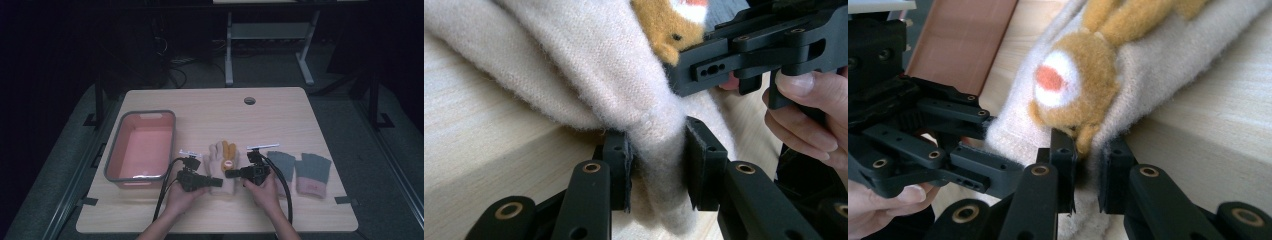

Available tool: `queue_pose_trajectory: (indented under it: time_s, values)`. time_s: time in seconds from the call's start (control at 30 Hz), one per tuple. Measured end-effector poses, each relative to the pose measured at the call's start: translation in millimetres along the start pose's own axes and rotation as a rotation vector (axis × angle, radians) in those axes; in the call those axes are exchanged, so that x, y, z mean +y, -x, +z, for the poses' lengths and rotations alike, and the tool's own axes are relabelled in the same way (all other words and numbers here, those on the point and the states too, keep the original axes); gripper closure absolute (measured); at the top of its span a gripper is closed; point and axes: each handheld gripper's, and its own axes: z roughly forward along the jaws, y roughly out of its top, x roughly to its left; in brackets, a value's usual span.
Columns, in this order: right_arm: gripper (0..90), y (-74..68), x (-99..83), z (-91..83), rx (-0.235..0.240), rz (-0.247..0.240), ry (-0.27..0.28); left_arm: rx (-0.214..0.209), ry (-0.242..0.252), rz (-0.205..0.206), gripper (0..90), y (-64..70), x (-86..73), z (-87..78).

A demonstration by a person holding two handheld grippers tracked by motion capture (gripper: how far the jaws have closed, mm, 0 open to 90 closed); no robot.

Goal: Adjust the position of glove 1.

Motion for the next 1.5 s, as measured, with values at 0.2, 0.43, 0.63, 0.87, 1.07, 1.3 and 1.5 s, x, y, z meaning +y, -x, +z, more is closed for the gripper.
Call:
queue_pose_trajectory:
  time_s: [0.2,0.43,0.63,0.87,1.07,1.3,1.5]
  values:
    - [80.4,-3.3,1.3,-8.4,0.036,-0.010,0.017,-0.019,0.014,0.019,67.4,4.0,2.7,-6.6]
    - [80.4,-10.4,4.0,-16.1,0.051,-0.020,0.041,-0.010,0.029,0.073,67.5,13.4,8.8,-16.7]
    - [80.5,-20.2,10.4,-21.2,0.064,-0.033,0.051,-0.025,0.046,0.080,67.5,15.6,13.9,-26.9]
    - [80.5,-29.1,17.4,-25.8,0.074,-0.048,0.060,-0.033,0.062,0.090,67.5,18.2,19.5,-37.5]
    - [80.5,-39.1,23.7,-30.5,0.069,-0.060,0.070,-0.032,0.081,0.110,67.4,22.1,23.9,-45.5]
    - [80.5,-46.1,30.6,-34.0,0.074,-0.070,0.076,-0.044,0.085,0.112,67.4,22.1,30.2,-52.9]
    - [80.5,-53.1,37.6,-36.1,0.069,-0.088,0.071,-0.052,0.091,0.106,67.5,22.2,33.7,-58.3]
